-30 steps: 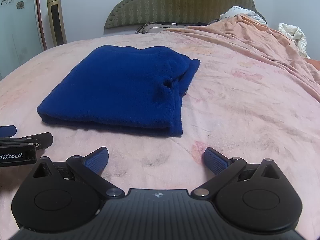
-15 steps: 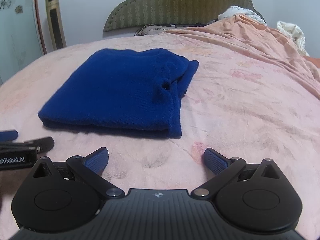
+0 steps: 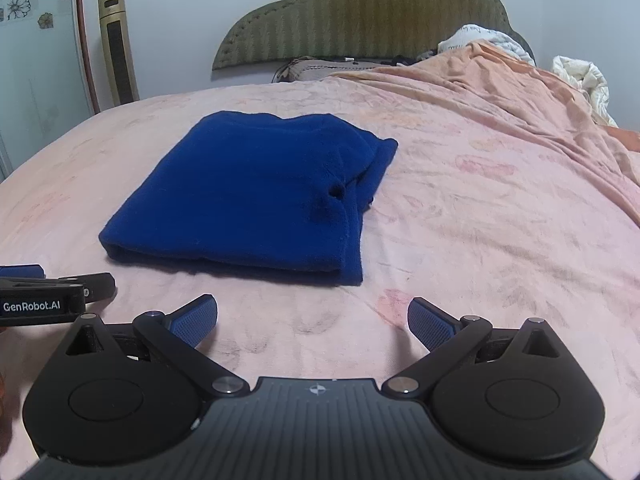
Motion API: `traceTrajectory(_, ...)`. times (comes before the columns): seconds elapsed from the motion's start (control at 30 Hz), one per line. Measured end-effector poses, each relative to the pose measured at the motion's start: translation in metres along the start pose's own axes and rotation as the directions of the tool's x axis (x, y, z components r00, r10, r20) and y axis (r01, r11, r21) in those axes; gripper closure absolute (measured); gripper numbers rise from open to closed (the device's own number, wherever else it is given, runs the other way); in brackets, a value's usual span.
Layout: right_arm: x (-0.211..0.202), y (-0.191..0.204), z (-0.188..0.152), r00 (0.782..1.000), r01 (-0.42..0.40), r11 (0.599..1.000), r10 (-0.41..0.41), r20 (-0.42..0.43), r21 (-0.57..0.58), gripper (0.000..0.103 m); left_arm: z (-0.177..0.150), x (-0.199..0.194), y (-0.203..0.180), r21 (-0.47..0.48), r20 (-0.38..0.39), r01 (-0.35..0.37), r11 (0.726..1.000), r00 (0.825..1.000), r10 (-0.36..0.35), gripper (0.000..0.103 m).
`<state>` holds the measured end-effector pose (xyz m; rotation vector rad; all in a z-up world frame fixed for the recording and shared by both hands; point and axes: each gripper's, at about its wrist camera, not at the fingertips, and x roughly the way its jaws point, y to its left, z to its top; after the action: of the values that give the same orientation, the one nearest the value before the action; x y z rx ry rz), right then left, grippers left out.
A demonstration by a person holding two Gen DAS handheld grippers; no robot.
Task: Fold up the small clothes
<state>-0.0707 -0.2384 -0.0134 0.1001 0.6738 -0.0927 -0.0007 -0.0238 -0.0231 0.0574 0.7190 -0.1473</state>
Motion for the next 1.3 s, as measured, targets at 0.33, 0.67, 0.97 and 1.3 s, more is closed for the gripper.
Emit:
traceTrajectory(0.33,0.002,0.006,-0.001,1.0,-0.005,1.0,0.005,-0.015,-0.01,0.0,0.0,-0.008,-0.005,0.046,0.026,-0.034,0.998,0.999,0.033,0.0)
traceTrajectory(0.67,0.002,0.009,-0.004,1.0,-0.009,1.0,0.009,-0.021,-0.018,0.0,-0.001,-0.008,-0.003,0.04,0.012,-0.034,0.999,0.999,0.034,0.0)
traceTrajectory(0.97,-0.001,0.009,-0.005,1.0,-0.01,1.0,0.009,-0.02,-0.022,0.0,-0.002,-0.01,-0.002,0.039,0.011,-0.04,0.998,0.999,0.039,0.0)
traceTrajectory(1.3,-0.002,0.011,-0.005,1.0,-0.013,1.0,0.012,-0.02,-0.025,0.0,-0.003,-0.01,0.001,0.038,0.011,-0.042,0.998,0.999,0.042,0.0)
